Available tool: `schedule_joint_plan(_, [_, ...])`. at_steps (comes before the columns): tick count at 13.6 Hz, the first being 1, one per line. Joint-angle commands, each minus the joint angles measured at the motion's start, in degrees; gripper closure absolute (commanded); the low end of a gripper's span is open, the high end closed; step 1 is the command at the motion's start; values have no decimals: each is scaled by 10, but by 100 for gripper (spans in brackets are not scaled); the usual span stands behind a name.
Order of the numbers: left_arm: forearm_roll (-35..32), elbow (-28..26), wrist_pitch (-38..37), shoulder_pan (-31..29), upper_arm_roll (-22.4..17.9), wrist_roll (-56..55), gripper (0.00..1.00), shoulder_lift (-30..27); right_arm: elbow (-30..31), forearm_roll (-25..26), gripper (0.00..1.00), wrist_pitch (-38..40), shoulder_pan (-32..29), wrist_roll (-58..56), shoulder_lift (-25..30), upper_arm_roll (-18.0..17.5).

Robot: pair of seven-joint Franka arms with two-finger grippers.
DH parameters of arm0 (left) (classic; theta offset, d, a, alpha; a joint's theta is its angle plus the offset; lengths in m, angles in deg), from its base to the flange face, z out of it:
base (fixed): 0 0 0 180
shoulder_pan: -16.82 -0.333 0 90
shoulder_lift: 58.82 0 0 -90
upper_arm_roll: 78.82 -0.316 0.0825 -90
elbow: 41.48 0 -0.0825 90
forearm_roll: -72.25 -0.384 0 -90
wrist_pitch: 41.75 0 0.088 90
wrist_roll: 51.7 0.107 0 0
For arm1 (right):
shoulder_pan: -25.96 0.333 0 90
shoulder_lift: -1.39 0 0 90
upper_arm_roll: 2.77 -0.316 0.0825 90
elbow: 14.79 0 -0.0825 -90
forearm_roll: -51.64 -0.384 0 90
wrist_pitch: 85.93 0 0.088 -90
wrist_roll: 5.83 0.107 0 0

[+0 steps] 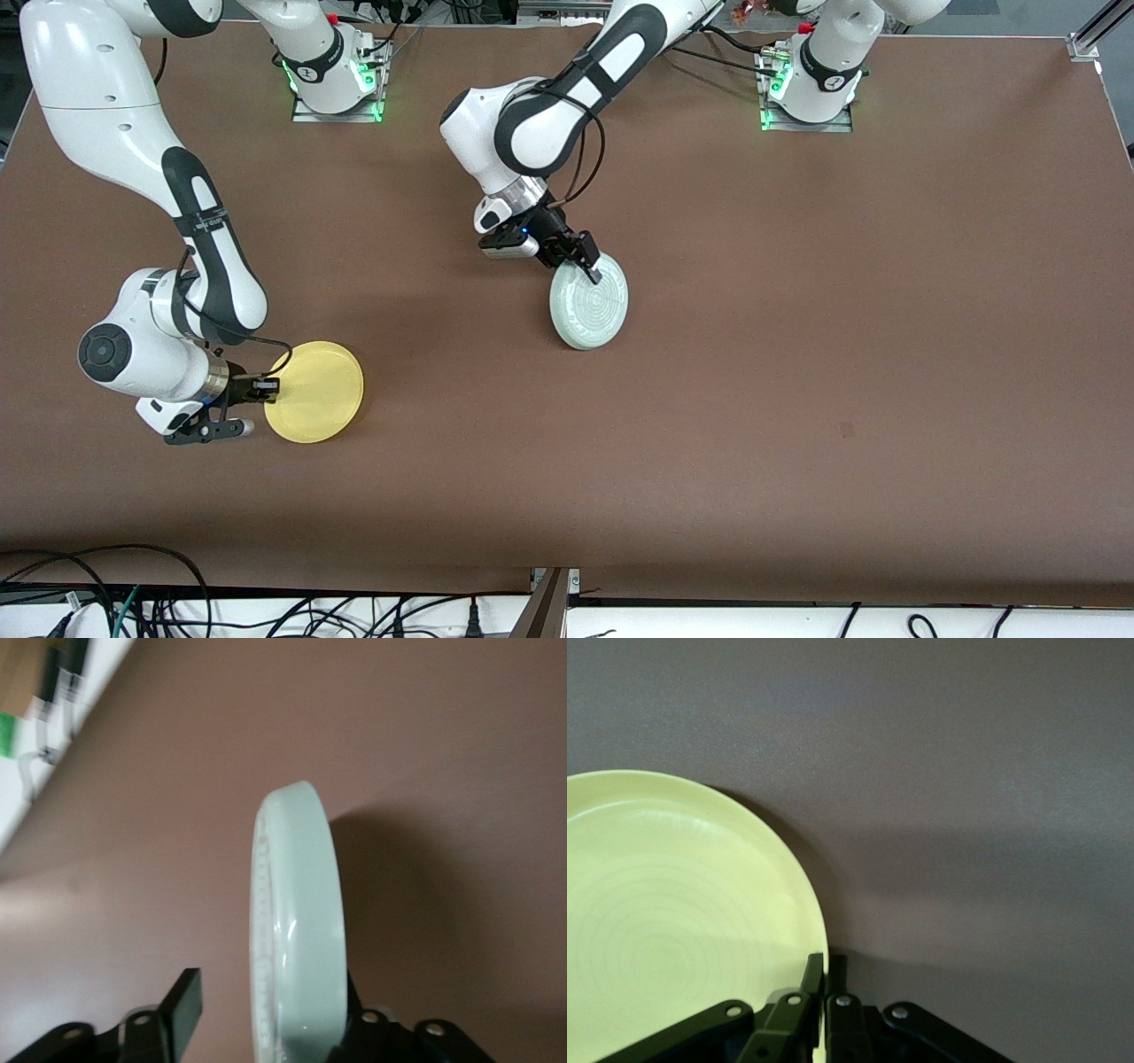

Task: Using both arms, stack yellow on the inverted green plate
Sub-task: 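Lower the inverted green plate onto the table with the left gripper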

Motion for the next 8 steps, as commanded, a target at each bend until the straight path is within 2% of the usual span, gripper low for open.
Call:
schedule_joint_plan(1, [102, 44, 52, -15, 2, -11, 0, 15, -4, 1, 100, -5, -6, 15, -7, -5])
schedule_joint_plan(3, [186, 44, 109, -40, 3, -17, 0, 14, -5, 2, 100, -5, -6, 23, -7, -5])
schedule_joint_plan(5, [250, 44, 128, -64, 3, -11, 0, 11, -5, 3, 100, -4, -5, 22, -6, -5])
schedule_joint_plan(8, [276, 35, 117, -122, 5, -9, 0, -40, -5, 0, 100, -4, -5, 49, -6, -5])
